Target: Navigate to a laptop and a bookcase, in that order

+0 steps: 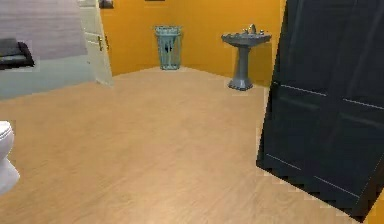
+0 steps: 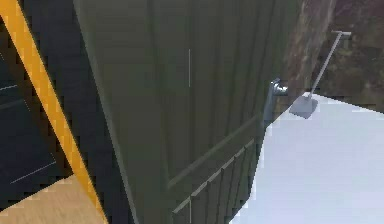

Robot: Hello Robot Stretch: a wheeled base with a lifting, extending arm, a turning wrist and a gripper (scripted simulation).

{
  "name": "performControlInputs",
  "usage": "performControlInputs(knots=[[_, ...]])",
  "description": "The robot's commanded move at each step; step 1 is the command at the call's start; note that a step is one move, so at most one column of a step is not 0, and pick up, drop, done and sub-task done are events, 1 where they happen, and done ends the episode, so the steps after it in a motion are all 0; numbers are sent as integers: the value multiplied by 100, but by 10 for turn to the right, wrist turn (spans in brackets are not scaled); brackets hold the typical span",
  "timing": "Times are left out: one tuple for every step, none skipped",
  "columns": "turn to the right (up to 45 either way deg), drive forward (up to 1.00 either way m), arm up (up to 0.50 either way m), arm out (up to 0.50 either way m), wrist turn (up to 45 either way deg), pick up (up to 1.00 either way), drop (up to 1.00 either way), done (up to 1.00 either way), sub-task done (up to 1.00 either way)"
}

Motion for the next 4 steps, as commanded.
performControlInputs(knots=[[0,30,0,0,0,0,0,0,0],[90,0,0,0,0,0,0,0,0],[0,100,0,0,0,0,0,0,0],[60,0,0,0,0,0,0,0,0]])
